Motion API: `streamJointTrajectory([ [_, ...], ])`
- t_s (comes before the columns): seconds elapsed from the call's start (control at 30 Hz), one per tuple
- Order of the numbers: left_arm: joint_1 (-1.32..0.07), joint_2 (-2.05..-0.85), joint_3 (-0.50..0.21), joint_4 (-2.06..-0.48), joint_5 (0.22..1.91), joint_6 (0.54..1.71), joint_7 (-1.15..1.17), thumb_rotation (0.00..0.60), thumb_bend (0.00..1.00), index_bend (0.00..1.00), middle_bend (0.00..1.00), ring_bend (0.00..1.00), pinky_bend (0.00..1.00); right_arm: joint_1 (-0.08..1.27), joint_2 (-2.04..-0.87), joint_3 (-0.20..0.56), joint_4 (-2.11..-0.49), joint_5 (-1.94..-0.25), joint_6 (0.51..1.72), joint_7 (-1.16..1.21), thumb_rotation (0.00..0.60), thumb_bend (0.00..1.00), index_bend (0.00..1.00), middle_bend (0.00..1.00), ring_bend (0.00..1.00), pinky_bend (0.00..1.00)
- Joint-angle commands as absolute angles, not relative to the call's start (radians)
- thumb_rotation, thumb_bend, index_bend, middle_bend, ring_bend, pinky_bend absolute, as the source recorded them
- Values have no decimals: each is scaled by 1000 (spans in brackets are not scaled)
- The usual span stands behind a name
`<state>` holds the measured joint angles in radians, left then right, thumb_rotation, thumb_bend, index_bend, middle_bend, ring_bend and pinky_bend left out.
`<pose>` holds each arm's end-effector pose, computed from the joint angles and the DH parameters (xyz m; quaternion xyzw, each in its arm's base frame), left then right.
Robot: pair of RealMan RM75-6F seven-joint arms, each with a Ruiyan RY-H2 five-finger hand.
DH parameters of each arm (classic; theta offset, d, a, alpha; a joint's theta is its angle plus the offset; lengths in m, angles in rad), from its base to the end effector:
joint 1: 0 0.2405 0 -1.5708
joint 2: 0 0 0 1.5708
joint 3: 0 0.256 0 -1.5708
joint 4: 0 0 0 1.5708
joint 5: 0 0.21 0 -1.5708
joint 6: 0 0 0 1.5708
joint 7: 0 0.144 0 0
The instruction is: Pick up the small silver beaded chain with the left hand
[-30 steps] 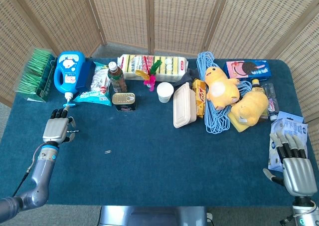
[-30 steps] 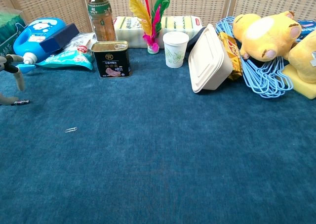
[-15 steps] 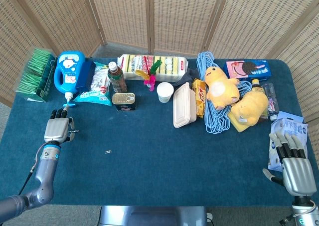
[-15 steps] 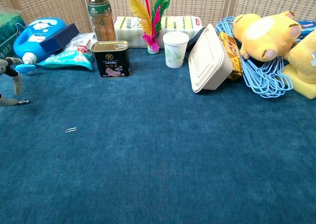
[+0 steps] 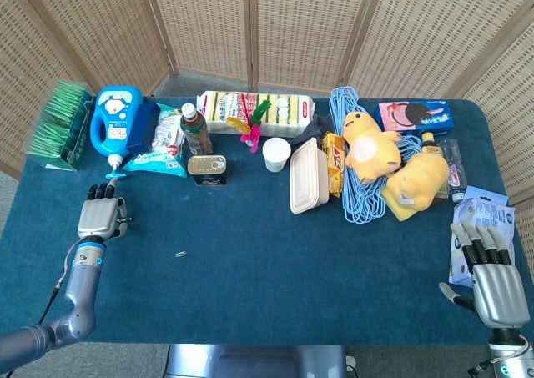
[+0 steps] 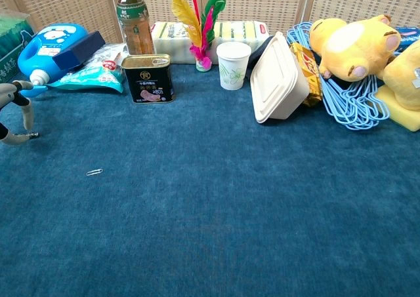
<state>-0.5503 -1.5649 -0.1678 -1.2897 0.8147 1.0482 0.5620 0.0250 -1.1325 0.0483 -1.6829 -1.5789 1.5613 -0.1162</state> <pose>-0.2877 0.3299 0.0145 -0.6439 -0.4311 -0.2039 0.5984 -0.2914 -0.1613 0.1551 0.5971 -0.3569 0.3990 0.5974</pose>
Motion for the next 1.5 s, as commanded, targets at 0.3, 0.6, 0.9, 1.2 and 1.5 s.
streamJointTrajectory([
  [0.3,-559,-1589,-175,-1254,794,1034,562,600,570,505,0,0,0,23,-1121,54,-1684,-1573,1569,-89,600,0,0,0,0,0],
  [0.6,-568,-1611,-175,-1236,800,1033,561,600,570,505,0,0,0,23,-1120,54,-1680,-1580,1574,-78,600,0,0,0,0,0],
  [0.9,-571,-1625,-175,-1225,800,1041,571,600,570,553,0,0,0,23,-1119,52,-1679,-1580,1571,-75,600,0,0,0,0,0],
  [1.2,-570,-1628,-174,-1219,810,1067,592,600,573,603,0,0,0,24,-1118,50,-1681,-1582,1569,-71,600,0,0,0,0,0],
  [1.5,-557,-1589,-176,-1269,834,1080,569,600,573,603,0,0,0,25,-1118,49,-1682,-1583,1567,-72,600,0,0,0,0,0],
])
